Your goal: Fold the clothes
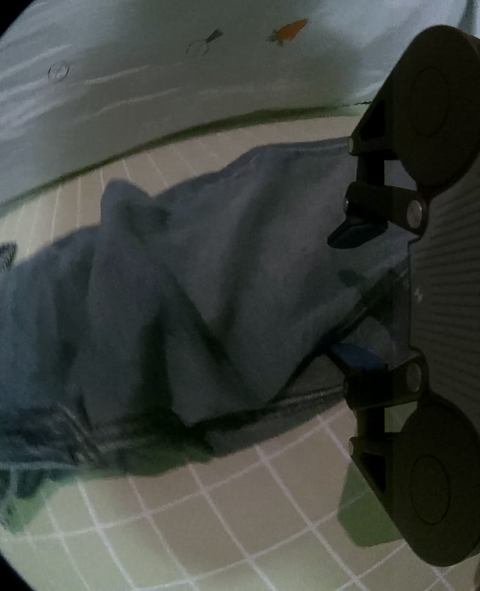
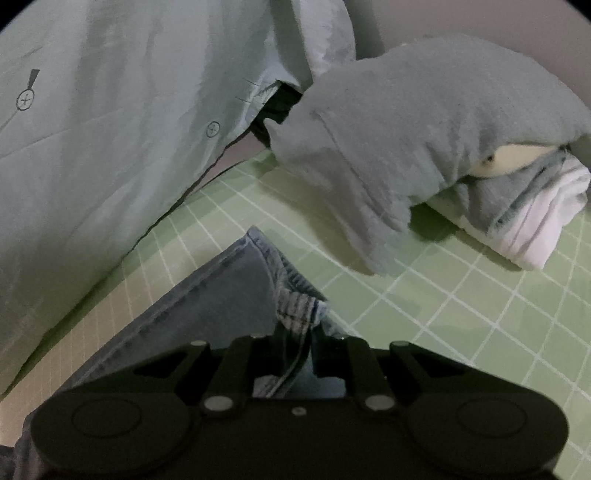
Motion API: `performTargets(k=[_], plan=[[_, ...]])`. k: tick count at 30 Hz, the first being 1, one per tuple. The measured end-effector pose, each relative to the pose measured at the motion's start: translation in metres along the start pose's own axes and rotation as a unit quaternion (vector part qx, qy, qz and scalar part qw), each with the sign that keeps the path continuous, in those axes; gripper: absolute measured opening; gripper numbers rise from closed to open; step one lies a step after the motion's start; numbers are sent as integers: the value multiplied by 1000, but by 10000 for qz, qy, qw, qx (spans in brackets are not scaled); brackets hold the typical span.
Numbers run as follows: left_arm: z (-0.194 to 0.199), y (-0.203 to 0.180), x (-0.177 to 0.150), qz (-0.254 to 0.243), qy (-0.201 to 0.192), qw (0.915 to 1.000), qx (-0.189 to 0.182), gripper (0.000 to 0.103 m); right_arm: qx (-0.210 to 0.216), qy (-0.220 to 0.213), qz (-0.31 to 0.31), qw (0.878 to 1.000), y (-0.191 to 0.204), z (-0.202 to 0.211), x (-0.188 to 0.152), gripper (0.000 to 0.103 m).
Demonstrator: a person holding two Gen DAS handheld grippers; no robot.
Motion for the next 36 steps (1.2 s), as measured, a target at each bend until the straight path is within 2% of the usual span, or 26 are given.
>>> performTargets(k=[1,2,3,4,5,9,14,15,17,18,20,21,22,23,24,25,26,27,30,33,34,35,36], plan=[[1,2,1,61,-43,10000,-36,57,-4,17,-22,10000,-1,0,0,13],[1,3,2,101,-81,9999,-23,48,-8,32,-43,10000,-2,-1,-1,13],[1,5,3,124,-109,9999,5,27,0,30,-49,10000,-2,-1,0,13],[1,7,4,119,-98,9999,47,11,18,22,-44,10000,-2,-1,0,12],[1,8,6,125,-62,9999,61,2,37,7,-32,10000,-1,-1,0,12],[12,6,8,220,-172,9995,-152,2,182,-144,13,9997,4,5,6,11],[55,-18,6,-112,-351,9965,-747,2,445,-443,-124,9979,2,37,24,10],[62,-19,3,-227,-333,9965,-729,3,461,-491,-156,9976,-1,45,27,10],[63,-12,-3,-407,-221,9979,-458,4,426,-507,-252,9975,-13,58,27,10],[56,-4,-6,-346,-111,9991,-211,4,376,-469,-313,9977,-21,61,24,10],[43,13,-11,-223,108,9993,285,6,131,-35,-386,9992,-40,53,7,11],[39,21,-14,-116,214,9987,455,19,-15,168,-495,9986,-51,47,-3,11],[36,28,-16,54,317,9981,520,26,-157,366,-604,9974,-62,41,-13,13],[35,31,-17,138,374,9977,556,34,-256,497,-739,9957,-71,38,-21,20],[36,31,-16,103,368,9977,555,37,-414,525,-893,9938,-79,37,-28,27],[37,30,-15,69,363,9978,554,39,-496,480,-1004,9925,-84,37,-31,45],[39,28,-14,10,349,9978,567,44,-512,446,-1096,9917,-87,37,-34,54],[41,24,-13,-84,326,9976,598,50,-475,478,-1137,9912,-86,34,-36,54],[42,16,-10,-263,273,9975,592,54,-467,496,-953,9931,-78,25,-41,57],[43,11,-7,-385,226,9972,592,56,-642,422,-375,9963,-62,17,-46,59],[43,10,-6,-392,213,9972,607,56,-740,380,-113,9965,-58,14,-47,48],[44,10,-5,-400,199,9971,623,57,-832,340,152,9958,-54,12,-49,28],[45,10,-4,-400,170,9970,633,57,-856,340,473,9946,-49,11,-51,27]])
Point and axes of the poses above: each gripper's, at about its wrist camera, not at the fingertips, and z roughly against the way its jaws point, y to its left, x to its top, the point moved 6 cm from there along -z, roughly the way its jaws point, and after that the axes turned 11 degrees about -z, right-handed, at the moved point
